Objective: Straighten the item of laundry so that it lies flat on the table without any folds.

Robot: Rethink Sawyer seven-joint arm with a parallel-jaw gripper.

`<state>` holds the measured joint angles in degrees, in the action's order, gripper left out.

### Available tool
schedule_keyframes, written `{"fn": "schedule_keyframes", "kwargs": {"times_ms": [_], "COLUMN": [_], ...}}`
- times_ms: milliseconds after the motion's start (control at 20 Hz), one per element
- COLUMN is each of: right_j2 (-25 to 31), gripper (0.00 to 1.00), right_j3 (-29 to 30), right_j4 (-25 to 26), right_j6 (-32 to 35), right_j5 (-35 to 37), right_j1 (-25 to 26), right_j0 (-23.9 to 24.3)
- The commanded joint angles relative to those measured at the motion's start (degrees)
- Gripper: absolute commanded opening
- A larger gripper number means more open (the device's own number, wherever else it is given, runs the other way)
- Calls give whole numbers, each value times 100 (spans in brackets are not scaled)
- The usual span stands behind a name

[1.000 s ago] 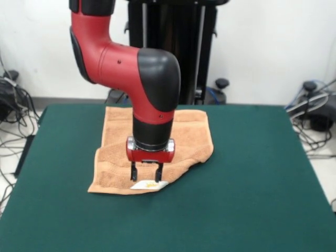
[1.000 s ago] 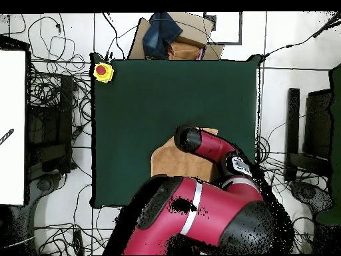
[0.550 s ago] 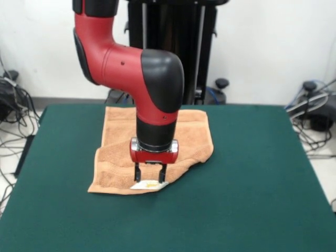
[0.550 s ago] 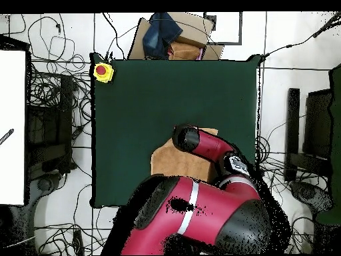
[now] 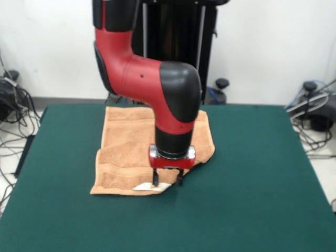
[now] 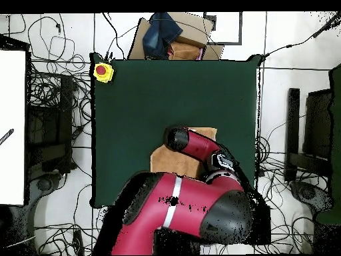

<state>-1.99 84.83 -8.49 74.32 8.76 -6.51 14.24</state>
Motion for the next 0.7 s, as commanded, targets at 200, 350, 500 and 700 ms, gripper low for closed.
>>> {"fn": "schedule_keyframes", "kwargs": {"times_ms": [200, 350, 500, 700], "right_j2": [-107, -173, -244, -343], "gripper": [100, 100, 100, 100], "right_j3": [-936, -1083, -1393, -1673], "right_j4": [-667, -692, -815, -1057], "right_j6": [1427, 1351, 1386, 1562], "right_j5": [127, 136, 148, 243], "right_j1": [1017, 1154, 1391, 1552], "right_j0": [-566, -557, -638, -844]}}
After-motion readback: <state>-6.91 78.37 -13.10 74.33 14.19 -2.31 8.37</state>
